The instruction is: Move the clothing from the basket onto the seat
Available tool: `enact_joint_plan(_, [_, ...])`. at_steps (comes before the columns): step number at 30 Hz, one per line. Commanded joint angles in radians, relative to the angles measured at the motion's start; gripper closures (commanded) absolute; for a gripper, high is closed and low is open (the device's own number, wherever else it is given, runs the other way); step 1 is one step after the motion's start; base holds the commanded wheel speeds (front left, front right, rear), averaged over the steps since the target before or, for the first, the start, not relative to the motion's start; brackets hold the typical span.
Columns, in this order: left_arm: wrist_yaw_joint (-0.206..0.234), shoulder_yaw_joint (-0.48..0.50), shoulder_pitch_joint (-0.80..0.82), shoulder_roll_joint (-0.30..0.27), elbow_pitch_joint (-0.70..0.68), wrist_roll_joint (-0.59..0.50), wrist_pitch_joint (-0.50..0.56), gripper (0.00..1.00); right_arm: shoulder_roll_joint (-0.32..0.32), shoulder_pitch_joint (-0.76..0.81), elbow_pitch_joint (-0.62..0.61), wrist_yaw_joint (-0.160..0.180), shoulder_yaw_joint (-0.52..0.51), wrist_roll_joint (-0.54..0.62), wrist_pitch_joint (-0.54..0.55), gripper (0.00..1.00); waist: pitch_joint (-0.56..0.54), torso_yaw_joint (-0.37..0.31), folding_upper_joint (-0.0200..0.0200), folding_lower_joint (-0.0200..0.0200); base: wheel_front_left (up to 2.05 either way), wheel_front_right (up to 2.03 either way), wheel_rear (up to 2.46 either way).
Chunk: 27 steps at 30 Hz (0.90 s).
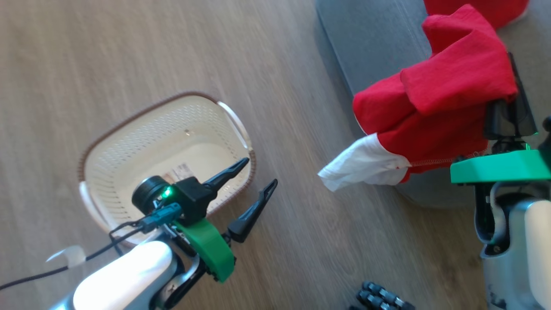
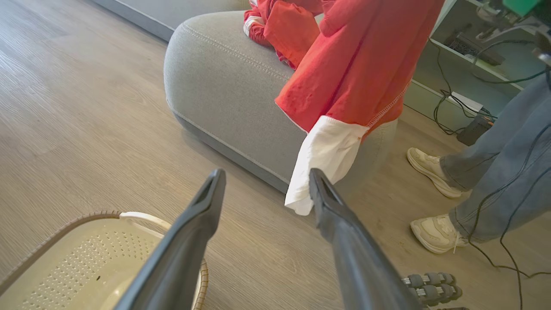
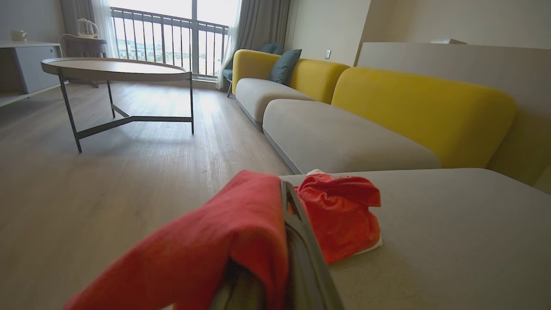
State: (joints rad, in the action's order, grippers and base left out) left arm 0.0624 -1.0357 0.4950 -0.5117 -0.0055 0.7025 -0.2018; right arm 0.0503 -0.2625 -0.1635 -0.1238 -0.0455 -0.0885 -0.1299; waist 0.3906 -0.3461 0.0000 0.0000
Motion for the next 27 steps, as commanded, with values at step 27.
enact_joint_plan(27, [-0.040, 0.106, -0.126, -0.198, -0.096, 0.042, -0.052, 0.00, 0.000, -1.079, 0.266, -0.007, -0.583, 0.060, 0.279, 1.00, 0.275, 0.150, 0.0000, 0.0000, 0.00, 0.00, 0.00])
